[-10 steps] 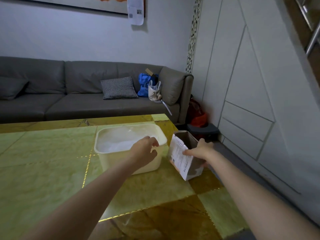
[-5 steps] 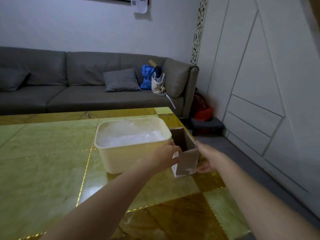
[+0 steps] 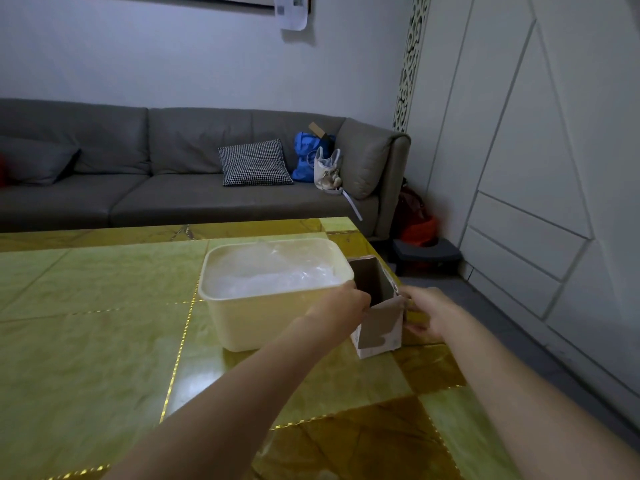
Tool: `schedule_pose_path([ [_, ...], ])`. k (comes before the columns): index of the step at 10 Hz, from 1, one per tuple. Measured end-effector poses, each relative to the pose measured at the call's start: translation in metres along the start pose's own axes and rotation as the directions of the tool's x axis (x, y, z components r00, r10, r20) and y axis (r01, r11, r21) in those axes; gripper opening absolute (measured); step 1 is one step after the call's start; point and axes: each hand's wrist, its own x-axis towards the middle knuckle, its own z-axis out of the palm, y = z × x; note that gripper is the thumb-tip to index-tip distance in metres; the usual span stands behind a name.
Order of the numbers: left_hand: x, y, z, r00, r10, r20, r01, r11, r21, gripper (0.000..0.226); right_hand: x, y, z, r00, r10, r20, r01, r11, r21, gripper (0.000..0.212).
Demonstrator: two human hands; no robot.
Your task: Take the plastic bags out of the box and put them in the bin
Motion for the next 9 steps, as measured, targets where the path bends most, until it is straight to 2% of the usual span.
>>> schedule_pose_path([
  [1, 0.002, 0.000, 0.000, 1.000, 0.009, 0.010, -0.009, 1.000, 0.012, 0.023, 0.006, 0.000, 0.002, 0.998, -0.021, -0.054, 0.034, 0.969, 0.244, 0.044],
  [2, 0.005, 0.004, -0.001, 0.999, 0.009, 0.045, -0.013, 0.997, 0.081, 0.022, 0.006, -0.003, 0.002, 0.854, -0.322, -0.408, 0.410, 0.900, 0.148, 0.051],
  [3, 0.009, 0.008, -0.002, 0.997, -0.029, 0.071, 0.016, 0.986, 0.167, 0.030, -0.011, -0.010, 0.009, 0.547, -0.752, -0.368, 0.745, 0.637, -0.195, 0.066],
  [4, 0.003, 0.012, -0.005, 0.992, 0.058, -0.111, -0.025, 0.958, 0.285, 0.043, -0.015, -0.010, 0.018, 0.454, -0.888, 0.075, 0.746, 0.333, -0.576, 0.045],
  [5, -0.011, -0.004, -0.001, 0.978, 0.051, -0.203, 0.032, 0.923, 0.383, 0.045, -0.016, -0.001, 0.022, 0.654, -0.692, 0.307, 0.569, 0.182, -0.802, 0.037],
  [6, -0.025, -0.028, -0.002, 0.972, -0.040, -0.231, 0.115, 0.940, 0.321, 0.050, -0.012, 0.010, 0.027, 0.736, -0.570, 0.365, 0.523, 0.137, -0.842, 0.051],
  [7, -0.032, -0.044, 0.007, 0.992, -0.047, -0.118, 0.078, 0.960, 0.270, 0.052, -0.010, 0.000, 0.033, 0.750, -0.552, 0.363, 0.506, 0.125, -0.854, 0.067],
  [9, -0.032, -0.050, 0.008, 0.993, -0.032, -0.118, 0.055, 0.979, 0.194, 0.050, 0.005, -0.023, 0.054, 0.716, -0.574, 0.398, 0.501, 0.026, -0.865, 0.072],
])
